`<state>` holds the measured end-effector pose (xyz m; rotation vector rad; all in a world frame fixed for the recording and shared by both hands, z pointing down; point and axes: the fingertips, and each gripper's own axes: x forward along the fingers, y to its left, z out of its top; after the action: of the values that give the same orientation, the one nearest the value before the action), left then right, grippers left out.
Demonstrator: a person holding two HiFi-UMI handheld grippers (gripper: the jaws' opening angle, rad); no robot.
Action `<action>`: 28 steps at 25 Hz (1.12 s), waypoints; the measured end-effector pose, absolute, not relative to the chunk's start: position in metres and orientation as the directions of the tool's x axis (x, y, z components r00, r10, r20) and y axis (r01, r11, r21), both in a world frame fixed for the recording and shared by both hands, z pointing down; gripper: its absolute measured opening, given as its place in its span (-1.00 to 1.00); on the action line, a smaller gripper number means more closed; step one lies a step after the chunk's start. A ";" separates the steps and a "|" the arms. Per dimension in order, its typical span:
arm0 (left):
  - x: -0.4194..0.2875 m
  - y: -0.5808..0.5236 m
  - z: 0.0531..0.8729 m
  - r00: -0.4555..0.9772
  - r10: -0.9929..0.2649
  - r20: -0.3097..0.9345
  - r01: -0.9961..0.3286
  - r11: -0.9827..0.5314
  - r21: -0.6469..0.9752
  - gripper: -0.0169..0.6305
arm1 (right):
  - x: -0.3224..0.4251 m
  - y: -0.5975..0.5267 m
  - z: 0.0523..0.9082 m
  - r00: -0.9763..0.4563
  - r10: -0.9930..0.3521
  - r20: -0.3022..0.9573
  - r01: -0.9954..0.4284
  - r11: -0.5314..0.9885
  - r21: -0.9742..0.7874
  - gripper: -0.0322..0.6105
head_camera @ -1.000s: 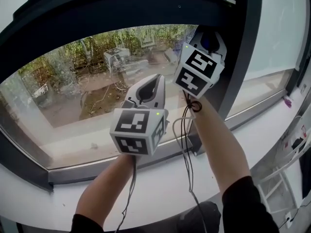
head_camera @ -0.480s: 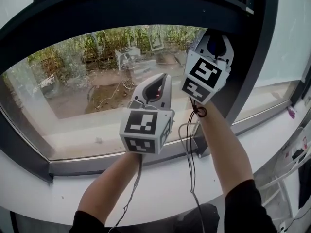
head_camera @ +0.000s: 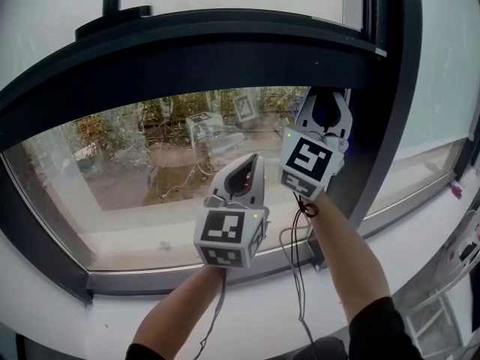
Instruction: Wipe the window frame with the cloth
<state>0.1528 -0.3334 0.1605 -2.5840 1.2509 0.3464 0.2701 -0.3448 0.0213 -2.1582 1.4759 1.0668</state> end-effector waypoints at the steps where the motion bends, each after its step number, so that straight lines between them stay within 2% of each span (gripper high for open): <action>1: 0.152 -0.332 0.161 0.605 -0.729 -0.320 -0.790 -0.601 -0.121 -0.93 | 0.267 -0.344 0.021 0.181 -0.662 -0.728 -0.897 -0.414 0.153 -0.84; 18: 0.092 -0.320 0.167 0.544 -0.766 -0.343 -0.832 -0.545 -0.101 -0.93 | 0.160 -0.330 0.024 -0.013 -0.658 -0.753 -0.874 -0.358 0.328 -0.84; 28: 0.032 -0.312 0.174 0.466 -0.812 -0.350 -0.878 -0.473 -0.073 -0.93 | 0.095 -0.324 0.024 -0.056 -0.664 -0.745 -0.896 -0.296 0.332 -0.84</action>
<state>0.0320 -0.3118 0.1740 -2.4732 1.4557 0.3931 0.0950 -0.3239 0.0243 -1.9570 1.6797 1.2768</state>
